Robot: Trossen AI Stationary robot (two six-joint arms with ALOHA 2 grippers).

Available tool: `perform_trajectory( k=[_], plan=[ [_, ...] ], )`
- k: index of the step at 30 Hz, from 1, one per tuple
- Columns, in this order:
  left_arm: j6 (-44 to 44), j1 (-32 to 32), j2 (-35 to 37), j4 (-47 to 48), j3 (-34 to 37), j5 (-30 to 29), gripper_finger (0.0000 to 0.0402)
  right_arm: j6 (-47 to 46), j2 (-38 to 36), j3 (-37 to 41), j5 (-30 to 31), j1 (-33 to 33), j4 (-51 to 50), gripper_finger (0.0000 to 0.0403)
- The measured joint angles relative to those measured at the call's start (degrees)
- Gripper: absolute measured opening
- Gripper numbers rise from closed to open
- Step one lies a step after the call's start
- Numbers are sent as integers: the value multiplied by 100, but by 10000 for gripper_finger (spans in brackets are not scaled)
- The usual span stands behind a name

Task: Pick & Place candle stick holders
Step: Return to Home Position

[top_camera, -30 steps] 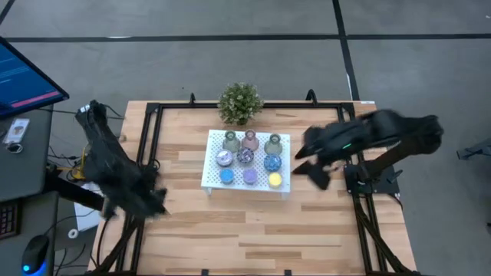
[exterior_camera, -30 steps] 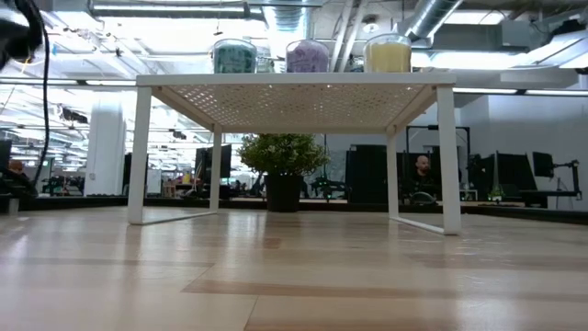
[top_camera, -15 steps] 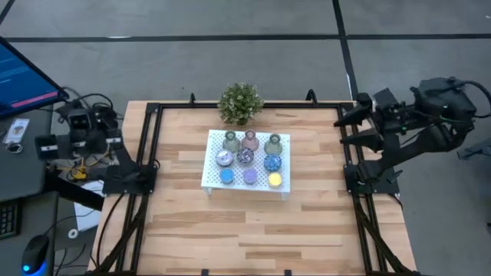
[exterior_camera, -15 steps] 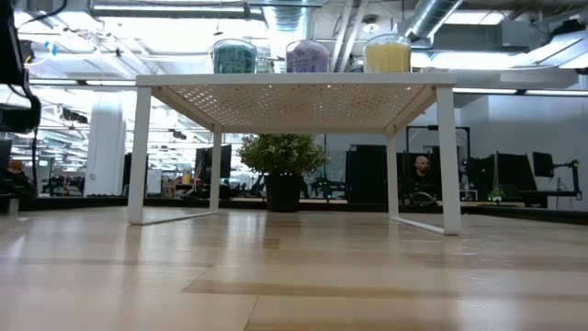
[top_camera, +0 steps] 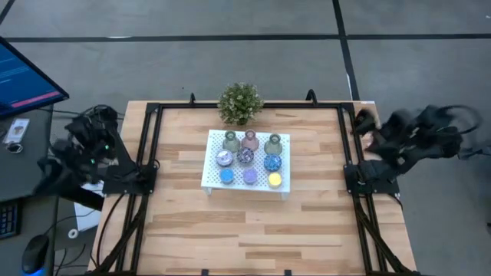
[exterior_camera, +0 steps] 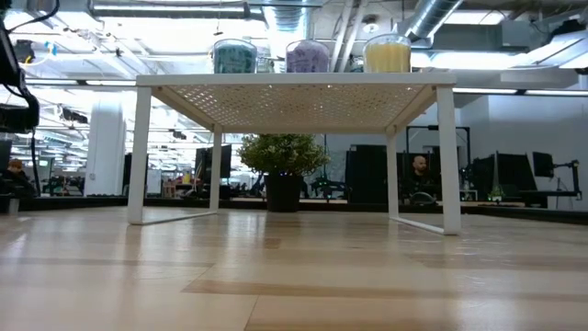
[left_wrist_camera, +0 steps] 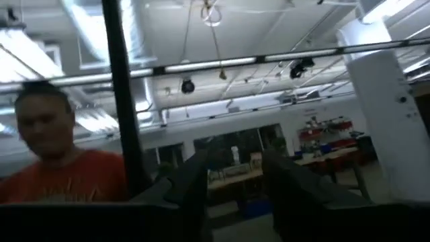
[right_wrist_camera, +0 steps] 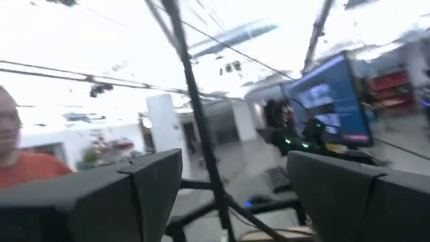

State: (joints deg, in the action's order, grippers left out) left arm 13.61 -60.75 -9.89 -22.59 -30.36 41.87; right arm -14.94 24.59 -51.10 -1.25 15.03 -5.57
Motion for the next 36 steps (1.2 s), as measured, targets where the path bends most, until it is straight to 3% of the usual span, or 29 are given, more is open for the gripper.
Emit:
perform_trajectory(
  k=[2, 5, 7, 10, 12, 14, 19, 25, 30, 36],
  plan=[
    [9, 0, -53, -5, 223, -196, 143, -89, -300, 944, -135, -3, 731, 260],
    [22, 0, -64, -29, 609, -1069, 143, -330, -687, 2188, -147, -19, 1900, 260],
    [123, 0, -5, -44, 839, -2081, 143, -499, -890, 2965, -39, -24, 2783, 260],
    [481, 0, 112, -3, 1166, -4181, 143, -592, -1105, 4005, -32, -20, 4032, 260],
    [321, 8, 168, -28, 1377, -4877, 143, -594, -1253, 4561, -17, -22, 4742, 260],
    [-157, 0, 167, -196, 1534, -4856, 143, -602, -1400, 4998, -10, -23, 5252, 260],
    [-713, -1, 285, -385, 1801, -4171, 143, -631, -1768, 5052, 22, -87, 4492, 260],
    [-713, 0, 865, -392, 2449, -4424, 143, -703, -2402, 5052, -26, -346, 3006, 260],
    [-448, 7, 980, -668, 3003, -4658, 143, -701, -2439, 5046, -43, -545, 2591, 260],
    [-735, 7, 974, -152, 3003, -4522, 143, -408, -2443, 5043, -637, -698, 1756, 260]
  ],
)
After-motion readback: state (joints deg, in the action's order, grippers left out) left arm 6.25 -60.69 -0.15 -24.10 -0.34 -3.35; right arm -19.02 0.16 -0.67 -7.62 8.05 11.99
